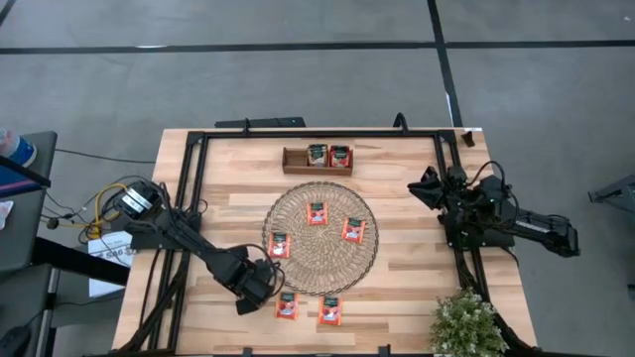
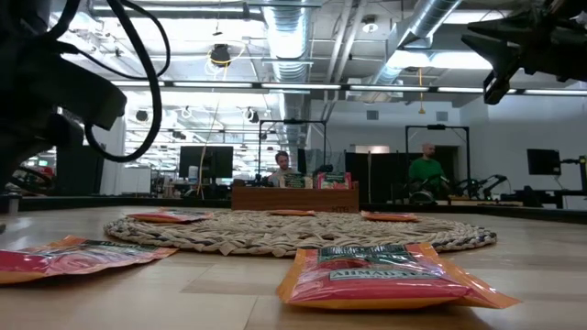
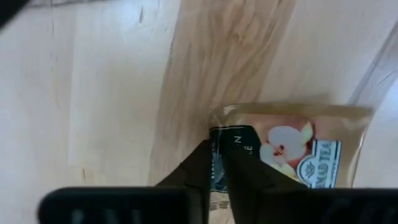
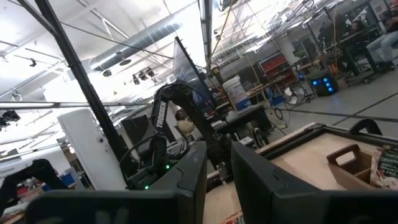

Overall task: Pick & Place Tea
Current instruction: Put the brown tea bag into the middle section of the wooden organizer

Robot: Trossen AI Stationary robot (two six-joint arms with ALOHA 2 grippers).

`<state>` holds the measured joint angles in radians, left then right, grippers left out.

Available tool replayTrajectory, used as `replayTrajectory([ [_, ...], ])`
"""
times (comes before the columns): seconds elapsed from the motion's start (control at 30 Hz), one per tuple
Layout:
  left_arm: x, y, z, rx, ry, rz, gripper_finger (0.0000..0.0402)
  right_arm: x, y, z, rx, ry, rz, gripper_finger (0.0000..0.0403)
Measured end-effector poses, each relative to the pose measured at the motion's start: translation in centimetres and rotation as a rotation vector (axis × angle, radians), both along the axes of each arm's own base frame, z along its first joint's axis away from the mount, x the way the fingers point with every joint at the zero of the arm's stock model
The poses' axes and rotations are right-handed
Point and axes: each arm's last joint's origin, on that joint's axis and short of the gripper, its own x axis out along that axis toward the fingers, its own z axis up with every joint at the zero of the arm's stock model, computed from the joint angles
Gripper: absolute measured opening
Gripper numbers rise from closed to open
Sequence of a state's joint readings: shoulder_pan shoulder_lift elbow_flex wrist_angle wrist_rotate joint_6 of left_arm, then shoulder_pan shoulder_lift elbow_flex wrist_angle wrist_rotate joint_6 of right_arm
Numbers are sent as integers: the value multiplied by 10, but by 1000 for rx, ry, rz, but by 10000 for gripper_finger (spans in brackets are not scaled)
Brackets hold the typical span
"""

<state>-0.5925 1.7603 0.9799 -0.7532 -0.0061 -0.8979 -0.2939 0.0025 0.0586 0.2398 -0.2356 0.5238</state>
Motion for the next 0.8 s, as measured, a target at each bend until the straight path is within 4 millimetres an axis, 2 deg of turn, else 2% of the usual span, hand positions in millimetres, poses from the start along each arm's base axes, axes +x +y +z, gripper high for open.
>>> replayTrajectory([
  [0.1,2,-1,3,19,-8,-22,5,0,0,0,0,0,0,67],
  [0.43,0,0,9,-4,27,-37,0,0,0,0,1,0,-1,67],
  [0.8,-14,10,52,-42,-65,-11,0,0,0,0,1,0,-2,67],
])
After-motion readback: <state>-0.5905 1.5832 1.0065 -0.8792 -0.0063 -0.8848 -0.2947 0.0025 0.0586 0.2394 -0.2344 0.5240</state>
